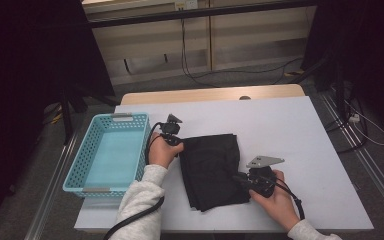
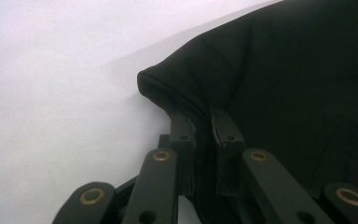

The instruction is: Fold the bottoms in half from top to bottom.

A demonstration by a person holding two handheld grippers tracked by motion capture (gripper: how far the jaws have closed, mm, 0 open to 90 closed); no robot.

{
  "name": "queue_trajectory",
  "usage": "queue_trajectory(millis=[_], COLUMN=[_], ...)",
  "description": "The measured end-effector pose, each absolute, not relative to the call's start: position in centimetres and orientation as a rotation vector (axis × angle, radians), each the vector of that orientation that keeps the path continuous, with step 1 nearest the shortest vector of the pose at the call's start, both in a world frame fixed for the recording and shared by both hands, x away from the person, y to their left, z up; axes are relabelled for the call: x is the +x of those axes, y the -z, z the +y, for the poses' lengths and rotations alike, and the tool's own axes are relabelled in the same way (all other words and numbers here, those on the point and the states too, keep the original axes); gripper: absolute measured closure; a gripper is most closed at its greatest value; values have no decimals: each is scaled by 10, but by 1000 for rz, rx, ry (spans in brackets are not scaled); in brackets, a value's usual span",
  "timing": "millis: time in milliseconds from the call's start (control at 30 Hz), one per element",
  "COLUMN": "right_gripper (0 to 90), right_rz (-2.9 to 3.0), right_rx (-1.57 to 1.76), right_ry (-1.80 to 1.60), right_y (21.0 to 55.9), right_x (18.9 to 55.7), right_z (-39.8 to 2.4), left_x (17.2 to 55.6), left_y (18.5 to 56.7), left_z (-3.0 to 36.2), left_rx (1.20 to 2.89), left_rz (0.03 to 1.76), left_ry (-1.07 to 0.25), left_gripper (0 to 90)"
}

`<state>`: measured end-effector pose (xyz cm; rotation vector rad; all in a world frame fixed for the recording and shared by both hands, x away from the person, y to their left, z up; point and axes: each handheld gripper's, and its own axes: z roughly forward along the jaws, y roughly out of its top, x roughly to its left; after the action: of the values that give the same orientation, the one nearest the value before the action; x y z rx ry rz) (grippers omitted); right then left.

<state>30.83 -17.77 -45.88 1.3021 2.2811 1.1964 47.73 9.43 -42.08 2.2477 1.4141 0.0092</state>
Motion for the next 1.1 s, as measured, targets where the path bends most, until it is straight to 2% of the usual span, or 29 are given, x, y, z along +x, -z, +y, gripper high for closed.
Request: queue_trajectory(millis=[1100], right_gripper=[795], right_rz=[2231], right_rx=[1257], right_ry=[-1263], right_y=[447], right_x=[304], right_z=[-178], left_x=[490], left_y=[375], left_z=[82], left_rx=[2384], left_rz=[1471], left_ry=[24], left_gripper=[815])
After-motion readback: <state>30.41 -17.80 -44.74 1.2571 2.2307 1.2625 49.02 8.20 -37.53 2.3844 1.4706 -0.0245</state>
